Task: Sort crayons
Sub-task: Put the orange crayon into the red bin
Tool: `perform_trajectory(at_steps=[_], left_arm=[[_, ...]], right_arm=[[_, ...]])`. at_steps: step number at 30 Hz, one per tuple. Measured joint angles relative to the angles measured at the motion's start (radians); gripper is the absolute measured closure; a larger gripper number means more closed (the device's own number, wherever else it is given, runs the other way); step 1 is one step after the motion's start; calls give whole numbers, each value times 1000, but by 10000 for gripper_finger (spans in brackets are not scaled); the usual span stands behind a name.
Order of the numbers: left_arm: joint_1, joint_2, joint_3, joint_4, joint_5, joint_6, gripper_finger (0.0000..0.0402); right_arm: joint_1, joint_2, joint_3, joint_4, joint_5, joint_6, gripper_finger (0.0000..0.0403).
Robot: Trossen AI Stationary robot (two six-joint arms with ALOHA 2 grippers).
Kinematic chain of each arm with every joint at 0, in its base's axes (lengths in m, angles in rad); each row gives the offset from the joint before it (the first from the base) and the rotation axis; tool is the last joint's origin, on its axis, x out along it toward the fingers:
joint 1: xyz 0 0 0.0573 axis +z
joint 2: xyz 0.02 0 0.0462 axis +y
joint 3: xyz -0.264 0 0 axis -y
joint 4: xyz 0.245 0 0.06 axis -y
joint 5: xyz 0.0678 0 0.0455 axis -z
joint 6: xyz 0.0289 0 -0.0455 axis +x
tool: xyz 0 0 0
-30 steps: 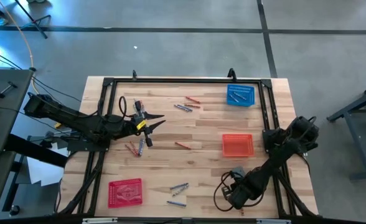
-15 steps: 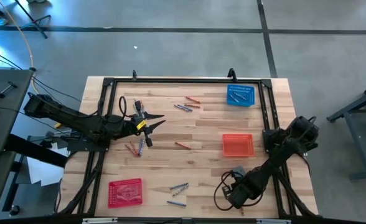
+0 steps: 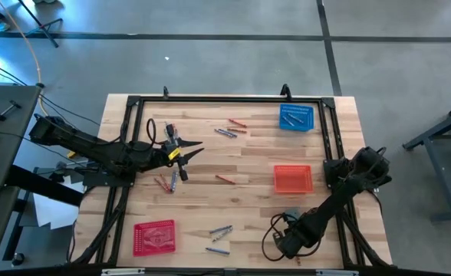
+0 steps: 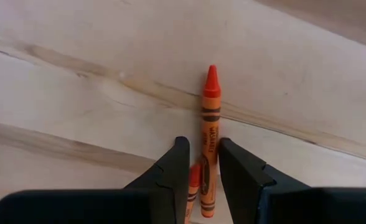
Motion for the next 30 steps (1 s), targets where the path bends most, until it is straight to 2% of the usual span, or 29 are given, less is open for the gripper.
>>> perform_trajectory(at_steps=[4,10,19,22,28,30], left_arm=[[0,0,0,0,0,0,326],[0,0,0,0,0,0,326],[-2,0,0,0,0,0,326],[-9,-1,0,0,0,0,326],[-20,-7,0,0,0,-5,326],[-28,-7,0,-10,5,-41,326]], right_arm=[[0,2,0,-6,2,-5,329],[0,3,0,-17,2,-34,391],[1,-14,-1,-45,20,-63,398],[4,-46,-6,-92,88,-62,400],[-7,-136,-6,-186,306,-68,401],[-17,-157,-8,-193,407,-101,402]])
